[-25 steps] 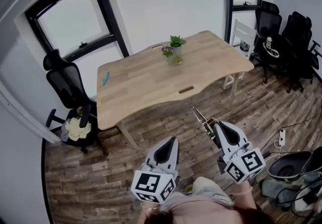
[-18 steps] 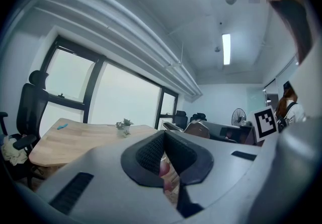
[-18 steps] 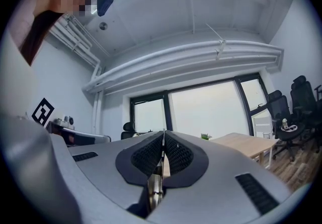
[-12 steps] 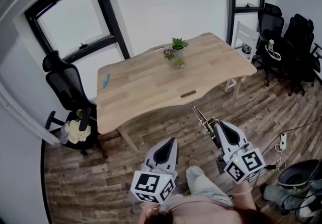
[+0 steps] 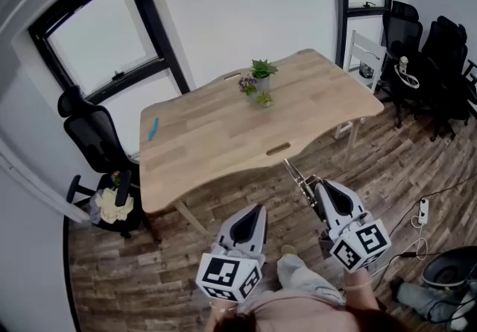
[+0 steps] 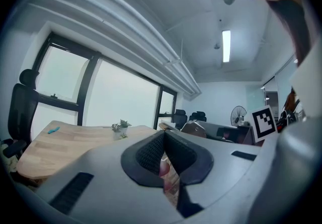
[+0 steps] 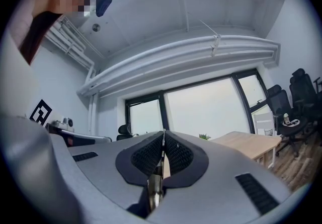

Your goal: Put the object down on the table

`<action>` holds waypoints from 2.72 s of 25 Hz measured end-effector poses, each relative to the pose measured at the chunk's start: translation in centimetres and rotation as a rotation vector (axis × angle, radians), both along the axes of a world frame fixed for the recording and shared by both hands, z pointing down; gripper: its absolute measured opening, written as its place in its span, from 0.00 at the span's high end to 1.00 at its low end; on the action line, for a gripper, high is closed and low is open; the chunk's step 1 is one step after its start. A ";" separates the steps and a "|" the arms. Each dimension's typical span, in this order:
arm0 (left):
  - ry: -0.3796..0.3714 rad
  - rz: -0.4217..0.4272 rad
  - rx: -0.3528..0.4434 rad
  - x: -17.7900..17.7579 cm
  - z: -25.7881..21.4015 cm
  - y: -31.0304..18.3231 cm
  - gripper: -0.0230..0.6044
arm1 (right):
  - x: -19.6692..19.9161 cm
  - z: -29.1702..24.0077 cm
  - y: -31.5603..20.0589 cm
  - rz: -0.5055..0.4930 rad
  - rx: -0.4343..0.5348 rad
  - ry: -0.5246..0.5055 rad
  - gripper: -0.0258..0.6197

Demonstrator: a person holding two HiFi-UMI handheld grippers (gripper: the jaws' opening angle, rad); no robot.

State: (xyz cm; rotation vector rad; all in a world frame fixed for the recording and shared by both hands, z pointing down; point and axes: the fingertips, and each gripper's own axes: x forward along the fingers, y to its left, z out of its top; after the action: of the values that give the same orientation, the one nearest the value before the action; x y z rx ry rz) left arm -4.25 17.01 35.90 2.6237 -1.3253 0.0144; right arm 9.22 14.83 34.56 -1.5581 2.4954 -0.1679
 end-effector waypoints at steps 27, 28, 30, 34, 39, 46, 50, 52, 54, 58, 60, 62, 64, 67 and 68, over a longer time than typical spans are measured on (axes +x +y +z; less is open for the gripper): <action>-0.046 -0.019 -0.001 4.3 -0.1 -15.9 0.96 | 3.2 0.2 -16.1 -0.053 -0.023 -0.032 0.95; -0.045 -0.021 -0.001 4.5 -0.1 -16.4 0.96 | 3.3 0.2 -16.6 -0.057 -0.022 -0.032 0.95; -0.045 -0.026 -0.002 4.8 0.0 -17.4 0.96 | 3.5 0.3 -17.7 -0.066 -0.021 -0.031 0.95; -0.045 -0.041 -0.017 5.1 0.5 -19.2 0.96 | 3.7 0.9 -19.8 -0.087 -0.029 -0.032 0.95; -0.043 -0.063 -0.029 5.4 1.0 -21.0 0.96 | 3.9 1.4 -22.0 -0.111 -0.042 -0.037 0.95; -0.043 -0.084 -0.057 5.4 1.6 -22.1 0.96 | 3.7 2.4 -23.9 -0.136 -0.065 -0.040 0.95; -0.038 -0.095 -0.078 4.9 2.2 -22.9 0.96 | 3.1 2.8 -24.9 -0.145 -0.073 -0.040 0.95; -0.039 -0.094 -0.075 4.8 2.2 -23.5 0.96 | 2.9 2.9 -25.5 -0.149 -0.074 -0.038 0.95; -0.038 -0.089 -0.071 4.8 2.1 -24.2 0.96 | 2.6 3.0 -26.1 -0.150 -0.074 -0.034 0.95; -0.038 -0.072 -0.064 4.6 2.0 -26.0 0.96 | 2.0 3.2 -27.7 -0.143 -0.076 -0.023 0.95; -0.038 -0.067 -0.063 4.3 1.9 -26.9 0.96 | 1.7 3.2 -28.6 -0.141 -0.076 -0.017 0.95; -0.036 -0.063 -0.060 4.1 1.8 -27.9 0.96 | 1.4 3.1 -29.4 -0.142 -0.073 -0.013 0.95; -0.036 -0.061 -0.057 3.9 1.8 -28.8 0.96 | 1.0 3.1 -30.2 -0.143 -0.072 -0.008 0.95; -0.032 -0.053 -0.059 3.6 1.7 -30.2 0.96 | 0.4 3.3 -31.3 -0.143 -0.077 0.006 0.95; -0.033 -0.048 -0.060 3.5 1.8 -30.7 0.96 | 0.2 3.3 -31.7 -0.144 -0.077 0.009 0.95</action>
State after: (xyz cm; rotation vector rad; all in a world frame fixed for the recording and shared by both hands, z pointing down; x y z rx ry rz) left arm -0.76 -13.67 37.67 2.5519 -1.3768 0.0887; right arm 9.44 -16.86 37.88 -1.4095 2.6379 -0.2818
